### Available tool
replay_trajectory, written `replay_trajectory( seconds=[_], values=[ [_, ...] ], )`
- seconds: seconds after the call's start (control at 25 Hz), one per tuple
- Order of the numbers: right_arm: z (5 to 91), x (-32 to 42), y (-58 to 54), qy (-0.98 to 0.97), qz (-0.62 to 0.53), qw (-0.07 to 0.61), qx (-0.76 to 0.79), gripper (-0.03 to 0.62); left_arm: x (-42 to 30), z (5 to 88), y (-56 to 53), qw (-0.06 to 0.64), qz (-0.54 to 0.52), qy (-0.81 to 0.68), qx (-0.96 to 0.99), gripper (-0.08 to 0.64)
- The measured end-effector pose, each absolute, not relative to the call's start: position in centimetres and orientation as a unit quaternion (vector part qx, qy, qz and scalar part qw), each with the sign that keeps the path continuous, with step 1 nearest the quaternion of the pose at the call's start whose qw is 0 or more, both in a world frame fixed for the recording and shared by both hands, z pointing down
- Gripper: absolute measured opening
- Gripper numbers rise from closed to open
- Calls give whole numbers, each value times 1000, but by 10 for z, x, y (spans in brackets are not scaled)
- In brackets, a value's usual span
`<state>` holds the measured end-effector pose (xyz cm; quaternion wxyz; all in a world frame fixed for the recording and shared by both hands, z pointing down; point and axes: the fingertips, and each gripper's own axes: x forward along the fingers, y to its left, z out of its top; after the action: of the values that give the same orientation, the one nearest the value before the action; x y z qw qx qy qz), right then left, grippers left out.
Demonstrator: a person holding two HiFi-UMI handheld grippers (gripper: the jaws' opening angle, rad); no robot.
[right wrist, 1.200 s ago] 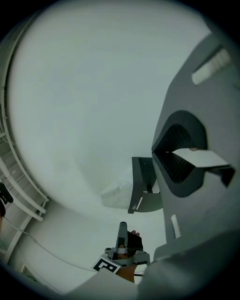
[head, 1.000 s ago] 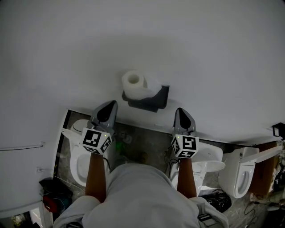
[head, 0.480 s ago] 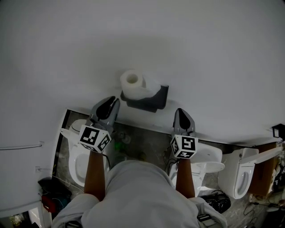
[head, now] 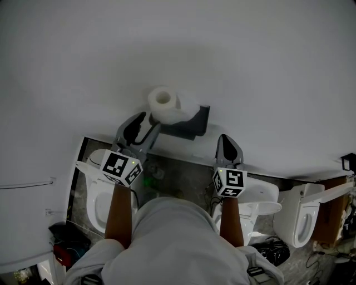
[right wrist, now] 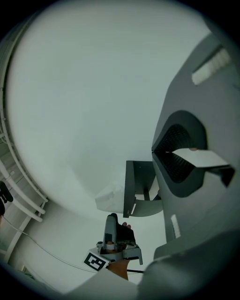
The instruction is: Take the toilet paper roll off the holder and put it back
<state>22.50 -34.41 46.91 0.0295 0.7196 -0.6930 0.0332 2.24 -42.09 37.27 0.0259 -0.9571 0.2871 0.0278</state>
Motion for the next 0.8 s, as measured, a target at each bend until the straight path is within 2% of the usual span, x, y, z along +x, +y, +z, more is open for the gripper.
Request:
replay_trajectory(
  seconds=[0.4,0.8],
  values=[
    [468,232,-346,-693,30,33,719,0,39,363,-427,37,31,277,-960,291],
    [470,235,-348,-694,32,34,718,0,53,361,-435,49,28,277,-959,335]
  ],
)
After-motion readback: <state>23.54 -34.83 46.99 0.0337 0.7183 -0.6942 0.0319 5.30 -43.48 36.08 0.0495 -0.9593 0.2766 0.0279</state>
